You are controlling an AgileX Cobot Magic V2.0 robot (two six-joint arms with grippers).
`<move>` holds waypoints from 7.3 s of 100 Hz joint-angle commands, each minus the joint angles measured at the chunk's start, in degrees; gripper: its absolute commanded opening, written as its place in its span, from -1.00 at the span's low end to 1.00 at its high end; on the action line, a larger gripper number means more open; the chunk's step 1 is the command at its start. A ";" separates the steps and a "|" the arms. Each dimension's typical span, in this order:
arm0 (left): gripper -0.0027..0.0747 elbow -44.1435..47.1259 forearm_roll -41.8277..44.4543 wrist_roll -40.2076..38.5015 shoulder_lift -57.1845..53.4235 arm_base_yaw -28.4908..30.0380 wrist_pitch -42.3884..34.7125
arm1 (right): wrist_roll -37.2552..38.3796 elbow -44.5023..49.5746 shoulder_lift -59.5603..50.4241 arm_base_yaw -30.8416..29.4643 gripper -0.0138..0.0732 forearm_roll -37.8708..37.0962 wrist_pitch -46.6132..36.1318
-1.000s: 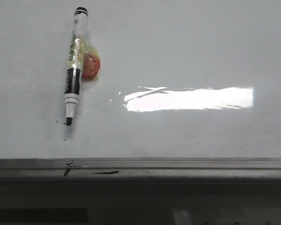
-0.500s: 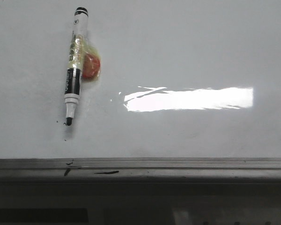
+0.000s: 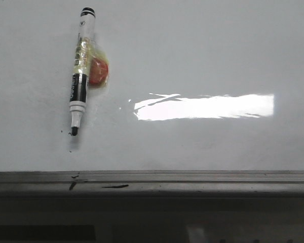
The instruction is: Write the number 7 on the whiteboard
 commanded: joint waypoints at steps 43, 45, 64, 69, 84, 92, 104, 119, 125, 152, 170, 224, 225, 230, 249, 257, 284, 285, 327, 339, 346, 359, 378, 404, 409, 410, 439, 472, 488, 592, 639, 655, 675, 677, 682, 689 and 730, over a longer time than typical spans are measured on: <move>-0.98 0.99 -24.34 -0.43 -1.51 -0.15 -2.76 | 7.51 -4.37 0.50 -0.25 -0.83 30.49 -2.85; -0.98 0.99 -25.00 -0.43 -1.51 -0.15 -2.35 | 7.51 -5.19 0.78 -0.25 -0.83 30.49 -1.51; -0.98 0.89 -28.03 -0.43 -1.51 -0.15 -1.06 | 7.51 -13.05 4.67 -0.25 -0.83 30.49 10.57; -0.98 0.70 -28.03 0.07 -1.51 -0.29 0.34 | 7.51 -15.28 6.14 -0.25 -0.83 30.54 14.18; -0.98 -2.46 -28.14 13.04 -1.51 -1.77 8.96 | 7.51 -22.08 11.31 -0.25 -0.83 30.54 25.88; -0.98 -6.33 -26.88 22.07 -0.44 -2.15 12.53 | 7.51 -24.84 13.82 -0.25 -0.83 30.54 29.26; -0.82 -16.12 -16.07 31.11 4.93 -2.05 20.24 | 7.51 -27.76 16.85 -0.25 -0.83 30.54 30.29; -0.16 -27.09 -6.33 35.33 17.53 -2.05 30.93 | 7.51 -29.09 17.76 0.53 -0.83 30.54 31.08; 0.08 -29.55 -7.56 35.71 20.78 -3.46 29.88 | 7.51 -29.61 17.76 1.03 -0.83 30.54 32.45; 0.16 -39.35 -9.73 42.00 35.07 -13.00 26.87 | 7.51 -30.88 17.76 1.28 -0.82 32.13 37.31; 0.15 -39.48 -1.77 43.13 42.62 -21.90 25.34 | 7.51 -30.88 17.76 1.28 -0.58 32.36 36.94; -0.06 -41.62 -6.25 24.92 56.35 -45.41 6.82 | 7.40 -30.88 17.76 1.28 -0.27 33.01 36.34; -0.06 -41.62 -6.25 24.92 56.35 -45.52 6.63 | 7.40 -30.88 17.76 1.28 -0.27 33.08 36.22; -0.06 -41.62 -7.01 24.92 58.22 -46.20 5.23 | 7.40 -30.88 17.76 1.28 -0.27 33.40 36.09; -0.06 -41.62 -8.27 24.92 63.84 -46.27 1.65 | 7.40 -30.88 17.76 1.28 0.12 33.65 35.97; -0.06 -41.62 -8.27 24.92 65.60 -46.27 1.65 | 7.40 -30.88 17.76 1.28 0.22 33.65 36.35; -0.07 -41.62 -8.27 24.92 71.59 -46.27 1.55 | 7.40 -30.88 17.76 1.28 0.20 33.65 35.81; -0.07 -41.62 -8.27 24.92 71.75 -46.27 1.55 | 7.40 -30.88 17.76 1.28 0.20 33.65 35.81; -0.98 -41.62 -8.39 24.92 74.82 -46.27 1.74 | 7.40 -30.88 17.76 1.28 0.20 35.04 30.70; -0.98 -41.62 -8.74 27.33 73.26 -46.55 5.42 | 2.05 -31.02 17.76 1.28 0.20 39.50 30.95; -0.98 -41.62 -8.74 36.38 71.63 -47.88 9.34 | -7.73 -31.69 17.76 1.28 0.20 46.77 32.17; -0.98 -41.62 -8.74 54.26 68.33 -51.95 16.14 | -31.20 -32.14 18.15 1.28 0.20 66.61 37.14; -0.98 -41.62 -8.74 72.58 65.41 -57.81 18.64 | -54.23 -32.14 20.78 4.50 0.20 82.48 44.31; -0.98 -41.62 -8.87 73.23 65.05 -58.55 19.96 | -63.45 -32.14 25.15 12.35 0.22 85.07 46.49; -0.98 -41.62 -8.87 73.49 65.05 -58.55 19.86 | -65.03 -32.14 26.49 13.59 0.26 85.25 46.49; -0.98 -41.62 -8.76 73.64 65.05 -58.55 19.86 | -65.27 -32.14 26.91 13.74 0.27 85.26 46.49; -0.98 -41.62 -8.76 74.65 65.05 -58.55 19.63 | -74.56 -32.14 37.70 19.14 0.38 94.86 45.49; -0.98 -41.62 -8.76 74.65 65.05 -58.55 19.63 | -85.14 -32.24 48.68 22.70 0.38 105.09 42.61; -0.98 -41.62 -9.05 74.73 65.05 -58.55 19.63 | -85.86 -34.93 51.33 22.93 0.38 106.10 43.74; -0.98 -41.62 -12.63 74.73 65.05 -58.55 20.11 | -83.56 -37.73 59.13 25.31 -0.84 102.87 48.22; 0.32 -41.62 -16.93 65.01 58.01 -58.30 18.44 | -88.04 -37.73 49.16 25.31 -0.82 97.75 35.37; 0.01 -39.49 -16.93 56.63 46.64 -58.30 8.06 | -88.04 -37.73 41.38 25.31 -0.82 91.78 27.50; -0.34 -30.92 -17.12 45.66 30.67 -58.30 -8.74 | -89.68 -37.73 36.77 25.31 -0.82 90.96 20.75; -0.38 -29.98 -17.12 45.66 29.37 -58.30 -9.12 | -89.69 -37.73 36.77 25.31 -0.82 90.96 19.85; -0.47 -27.83 -17.12 45.66 26.72 -58.30 -10.00 | -90.03 -37.73 36.93 25.31 -0.82 90.96 16.16; -0.58 -25.04 -17.12 45.66 23.63 -58.30 -10.40 | -90.38 -37.73 37.75 25.31 -0.82 90.96 12.06; -0.94 -21.21 -18.78 45.66 19.73 -58.30 -10.31 | -93.74 -37.73 43.19 26.92 -0.82 90.96 8.44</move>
